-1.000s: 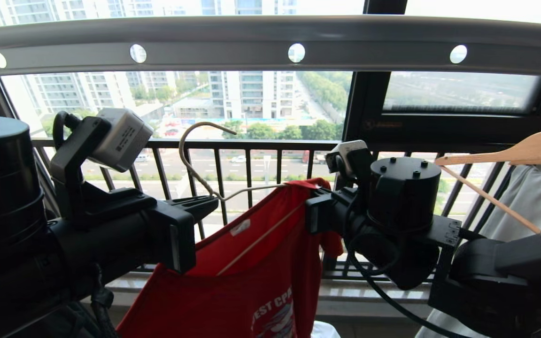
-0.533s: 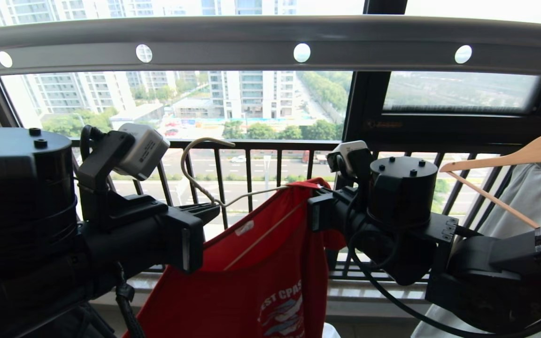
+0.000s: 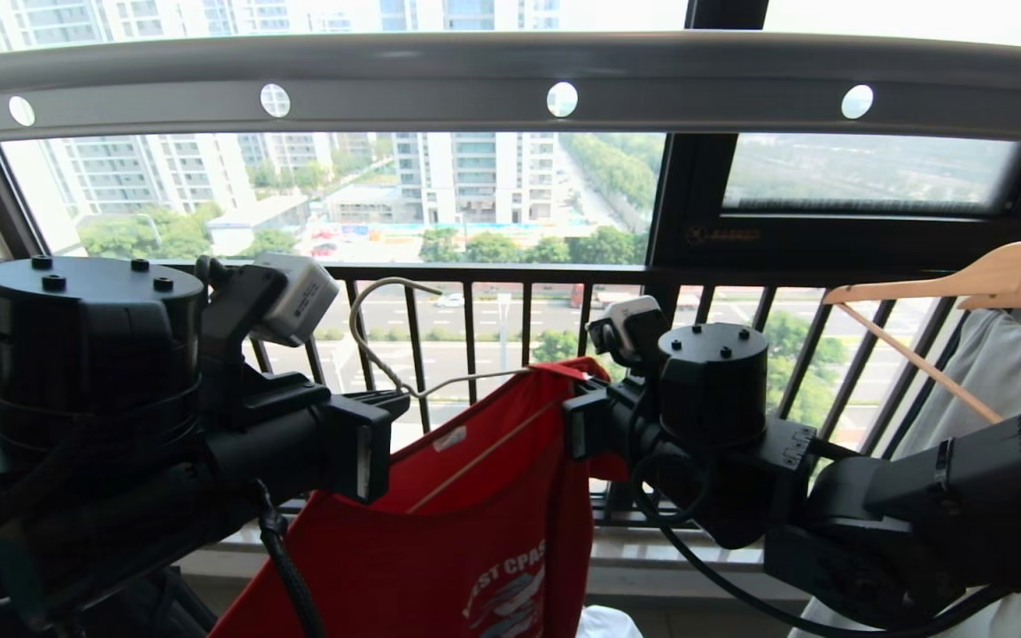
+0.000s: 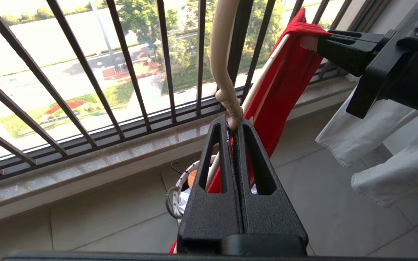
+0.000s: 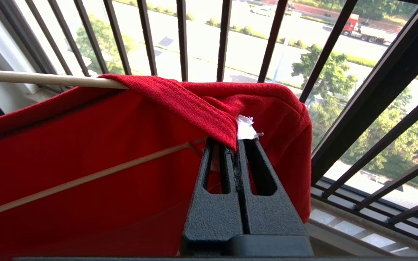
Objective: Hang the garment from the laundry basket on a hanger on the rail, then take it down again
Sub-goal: Take the clothes off the clothes rack
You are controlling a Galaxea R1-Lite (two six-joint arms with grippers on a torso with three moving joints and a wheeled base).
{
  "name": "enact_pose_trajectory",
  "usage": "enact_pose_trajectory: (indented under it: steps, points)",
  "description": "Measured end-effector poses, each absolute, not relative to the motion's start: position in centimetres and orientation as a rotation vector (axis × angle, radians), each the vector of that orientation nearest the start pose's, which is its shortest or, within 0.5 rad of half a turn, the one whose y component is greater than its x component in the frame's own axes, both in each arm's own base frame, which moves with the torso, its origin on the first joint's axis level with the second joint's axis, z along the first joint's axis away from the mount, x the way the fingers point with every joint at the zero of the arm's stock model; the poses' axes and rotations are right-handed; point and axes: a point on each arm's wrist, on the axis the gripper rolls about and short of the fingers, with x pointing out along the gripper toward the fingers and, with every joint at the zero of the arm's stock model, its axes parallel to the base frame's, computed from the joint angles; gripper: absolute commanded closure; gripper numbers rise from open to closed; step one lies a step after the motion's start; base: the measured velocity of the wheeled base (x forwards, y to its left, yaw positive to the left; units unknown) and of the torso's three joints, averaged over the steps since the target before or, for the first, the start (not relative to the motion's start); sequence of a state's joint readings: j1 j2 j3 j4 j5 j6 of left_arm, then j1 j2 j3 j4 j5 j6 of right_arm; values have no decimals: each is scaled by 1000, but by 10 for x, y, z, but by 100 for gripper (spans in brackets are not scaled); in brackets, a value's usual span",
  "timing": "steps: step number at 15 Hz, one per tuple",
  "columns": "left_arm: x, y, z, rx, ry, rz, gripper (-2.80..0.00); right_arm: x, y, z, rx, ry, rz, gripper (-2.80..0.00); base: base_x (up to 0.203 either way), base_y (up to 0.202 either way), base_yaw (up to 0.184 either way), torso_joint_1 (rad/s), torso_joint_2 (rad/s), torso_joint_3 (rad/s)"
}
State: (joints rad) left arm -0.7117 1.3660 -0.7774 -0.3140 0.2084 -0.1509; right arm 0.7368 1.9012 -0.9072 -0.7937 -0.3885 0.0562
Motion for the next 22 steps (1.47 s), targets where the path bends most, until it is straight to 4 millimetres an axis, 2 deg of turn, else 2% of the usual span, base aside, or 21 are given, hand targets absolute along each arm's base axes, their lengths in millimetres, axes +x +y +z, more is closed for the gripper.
enact_pose_trajectory:
  steps: [5,11,17,22]
  points:
    - [185,-144,223,-12,323,-448,0,278,230,153,-53,190,323,0,0,0,0,0,0,0]
    - [184,-143,223,-7,322,-452,0,294,219,153,-39,184,272,0,0,0,0,0,0,0]
    - [196,-148,211,6,365,-423,0,292,218,154,-41,184,272,0,0,0,0,0,0,0]
    - [198,-149,207,15,379,-422,0,295,214,159,-30,170,260,0,0,0,0,0,0,0]
